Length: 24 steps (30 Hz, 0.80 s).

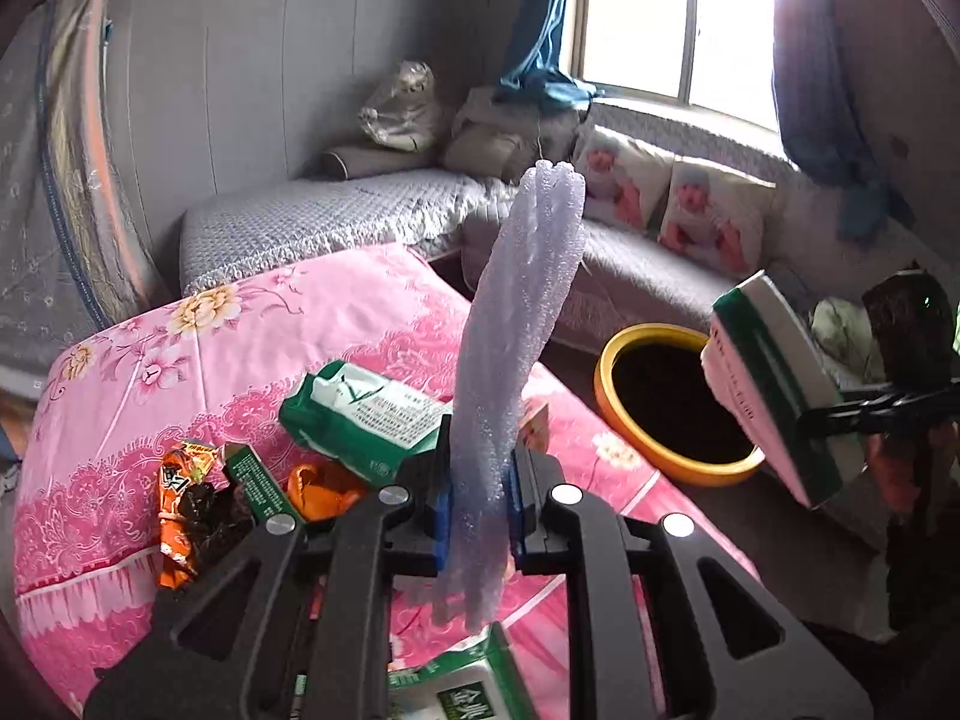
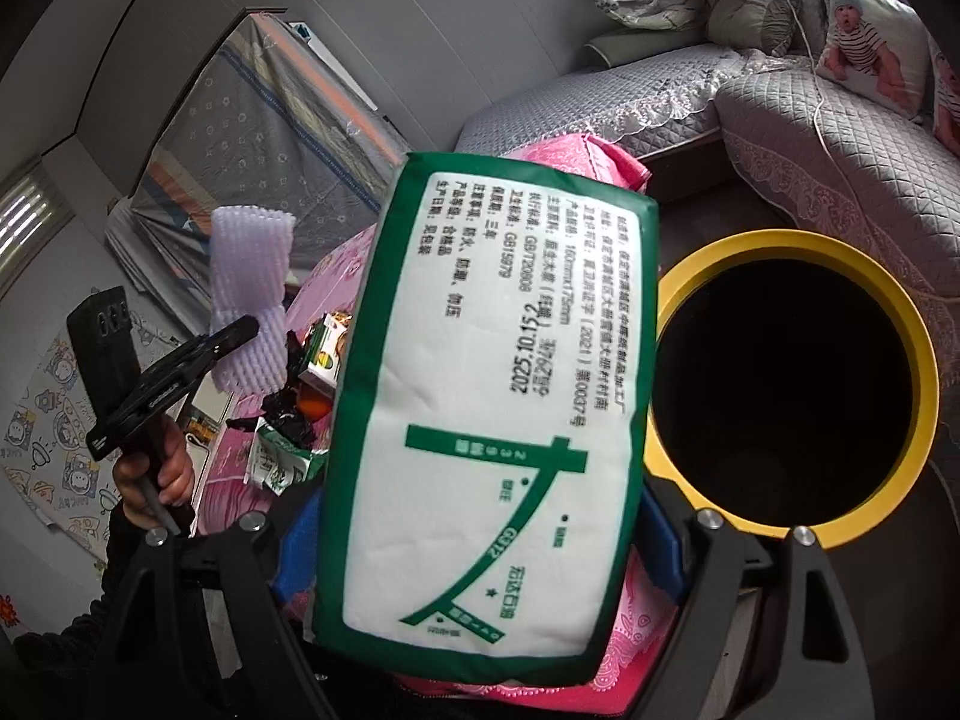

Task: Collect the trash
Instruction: 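Grasp the white foam net sleeve with the left gripper while the right gripper carries the carton, then drop the carton and foam sleeve into the yellow-rimmed bin with both grippers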

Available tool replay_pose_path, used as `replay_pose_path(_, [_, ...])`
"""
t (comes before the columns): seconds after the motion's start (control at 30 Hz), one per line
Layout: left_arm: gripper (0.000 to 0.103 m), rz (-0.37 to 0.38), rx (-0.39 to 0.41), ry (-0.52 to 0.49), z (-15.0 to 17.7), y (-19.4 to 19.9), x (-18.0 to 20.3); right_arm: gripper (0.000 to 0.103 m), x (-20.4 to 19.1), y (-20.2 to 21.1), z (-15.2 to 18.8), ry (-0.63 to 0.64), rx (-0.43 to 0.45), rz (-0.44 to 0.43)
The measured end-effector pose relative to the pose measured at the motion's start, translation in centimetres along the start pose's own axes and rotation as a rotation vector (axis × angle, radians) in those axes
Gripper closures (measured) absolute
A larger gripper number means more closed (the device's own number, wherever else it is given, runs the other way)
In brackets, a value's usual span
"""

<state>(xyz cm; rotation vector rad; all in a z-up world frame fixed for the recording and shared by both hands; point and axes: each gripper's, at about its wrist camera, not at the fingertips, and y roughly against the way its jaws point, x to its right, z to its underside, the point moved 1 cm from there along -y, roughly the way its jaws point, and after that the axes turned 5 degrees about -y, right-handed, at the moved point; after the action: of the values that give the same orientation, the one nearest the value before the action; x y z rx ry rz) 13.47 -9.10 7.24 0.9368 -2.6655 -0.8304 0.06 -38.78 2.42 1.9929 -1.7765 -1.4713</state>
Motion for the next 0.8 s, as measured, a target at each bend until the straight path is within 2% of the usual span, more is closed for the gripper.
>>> replay_pose_path(0.13, [0.09, 0.005, 0.092, 0.047, -1.4, 0.0, 1.7, 0.023, 1.2, 1.0, -0.5, -0.049, 0.07, 0.048])
replay_pose_path(0.23, [0.09, 0.043, 0.115, 0.099, -2.2, -1.1, 2.4, 0.023, 2.5, 2.2, -0.8, -0.083, 0.112, 0.089])
replay_pose_path(0.37, [0.09, 0.086, 0.11, 0.11, -3.1, -3.2, 4.0, 0.023, 4.1, 3.6, -1.2, -0.113, 0.162, 0.117])
replay_pose_path(0.5, [0.09, 0.086, 0.12, 0.061, -4.0, -4.9, 6.5, 0.023, 6.0, 4.4, -1.7, -0.146, 0.214, 0.172])
replay_pose_path(0.8, [0.09, 0.173, 0.03, 0.023, -6.1, -12.6, 12.0, 0.023, 11.0, 2.7, -2.7, -0.242, 0.209, 0.247])
